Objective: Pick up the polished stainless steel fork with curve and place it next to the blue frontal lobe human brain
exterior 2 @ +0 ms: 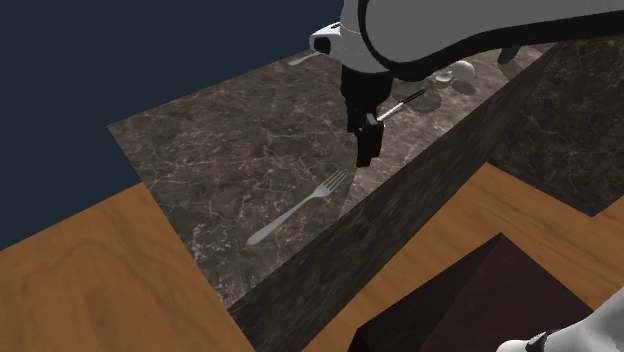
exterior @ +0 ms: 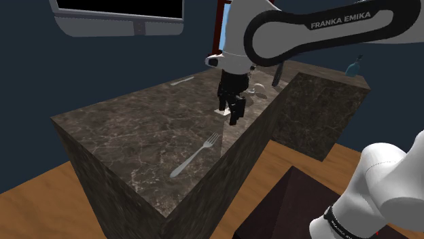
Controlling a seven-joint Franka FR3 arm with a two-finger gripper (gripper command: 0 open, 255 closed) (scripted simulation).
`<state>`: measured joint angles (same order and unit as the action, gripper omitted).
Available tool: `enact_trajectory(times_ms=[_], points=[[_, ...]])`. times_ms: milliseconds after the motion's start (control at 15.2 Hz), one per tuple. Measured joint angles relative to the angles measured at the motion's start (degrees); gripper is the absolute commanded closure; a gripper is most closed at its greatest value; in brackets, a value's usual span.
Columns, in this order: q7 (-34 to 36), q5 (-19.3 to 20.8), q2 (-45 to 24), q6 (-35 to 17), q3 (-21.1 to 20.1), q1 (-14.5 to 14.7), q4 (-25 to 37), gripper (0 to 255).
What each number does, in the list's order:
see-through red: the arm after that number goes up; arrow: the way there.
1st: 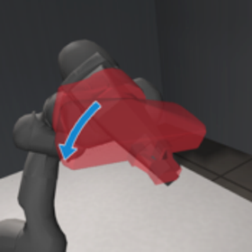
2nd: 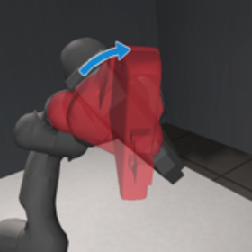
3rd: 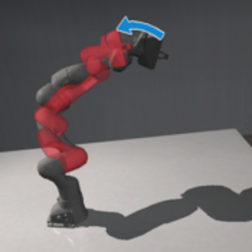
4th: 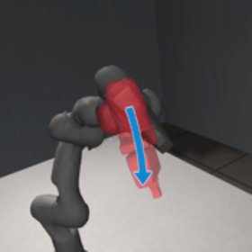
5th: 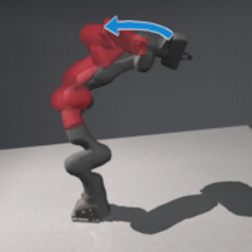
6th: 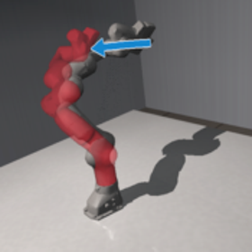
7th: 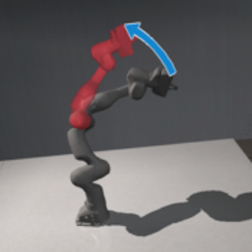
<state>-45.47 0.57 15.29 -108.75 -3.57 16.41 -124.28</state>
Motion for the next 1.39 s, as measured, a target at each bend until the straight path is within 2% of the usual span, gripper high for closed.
enact_trajectory(times_ms=[462,924,1386], points=[[-13.1,1.3,-8.0,-6.1,-3.0,4.6,1.9,0],[-13.9,1.8,-10.2,-11.7,-3.3,5.0,-1.5,0],[-13.8,1.9,-10.6,-12.7,-3.3,4.9,-2.1,0]])
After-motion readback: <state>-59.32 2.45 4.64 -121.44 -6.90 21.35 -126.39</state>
